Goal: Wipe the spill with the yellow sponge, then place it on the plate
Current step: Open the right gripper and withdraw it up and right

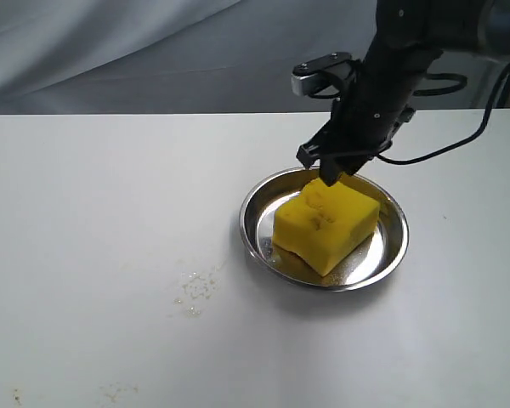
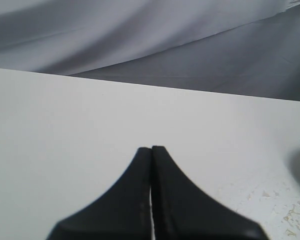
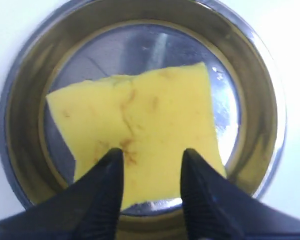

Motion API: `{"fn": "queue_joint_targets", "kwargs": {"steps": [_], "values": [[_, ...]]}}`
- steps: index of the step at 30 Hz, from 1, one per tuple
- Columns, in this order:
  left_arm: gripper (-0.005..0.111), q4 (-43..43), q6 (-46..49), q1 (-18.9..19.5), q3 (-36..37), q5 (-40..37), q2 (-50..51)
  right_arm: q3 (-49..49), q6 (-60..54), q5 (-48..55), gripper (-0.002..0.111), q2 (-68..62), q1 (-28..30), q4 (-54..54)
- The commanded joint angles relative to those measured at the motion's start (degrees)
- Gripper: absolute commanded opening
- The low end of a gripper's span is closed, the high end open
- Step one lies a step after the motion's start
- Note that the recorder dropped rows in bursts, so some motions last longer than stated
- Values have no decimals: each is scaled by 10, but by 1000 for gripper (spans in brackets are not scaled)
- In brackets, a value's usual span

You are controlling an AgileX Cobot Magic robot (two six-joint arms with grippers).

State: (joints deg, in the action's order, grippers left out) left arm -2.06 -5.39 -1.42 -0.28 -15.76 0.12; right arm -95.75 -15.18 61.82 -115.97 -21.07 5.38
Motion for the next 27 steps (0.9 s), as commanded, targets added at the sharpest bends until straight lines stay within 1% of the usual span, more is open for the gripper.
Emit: {"fn": "queue_joint_targets", "kwargs": {"steps": [1,3,6,9,13,17,20,27], "values": [[0,-3,0,2,3,5,-1,0,83,53,15,20,32,-58],[0,-3,0,2,3,5,-1,0,99,76,7,26,61,-59],[0,-3,0,2,3,5,-1,10,118,81,0,42,103,-59],[0,-3,0,2,3,5,-1,57,118,77,0,78,139,-60],[0,-3,0,2,3,5,-1,164,118,-16,0,161,180,-60],[0,-3,0,2,3,5,-1,258,118,-95,0,253,191,-58],[0,-3,0,2,3,5,-1,321,118,-133,0,324,191,-58],[0,-3,0,2,3,5,-1,419,142,-175,0,518,191,-54]]}}
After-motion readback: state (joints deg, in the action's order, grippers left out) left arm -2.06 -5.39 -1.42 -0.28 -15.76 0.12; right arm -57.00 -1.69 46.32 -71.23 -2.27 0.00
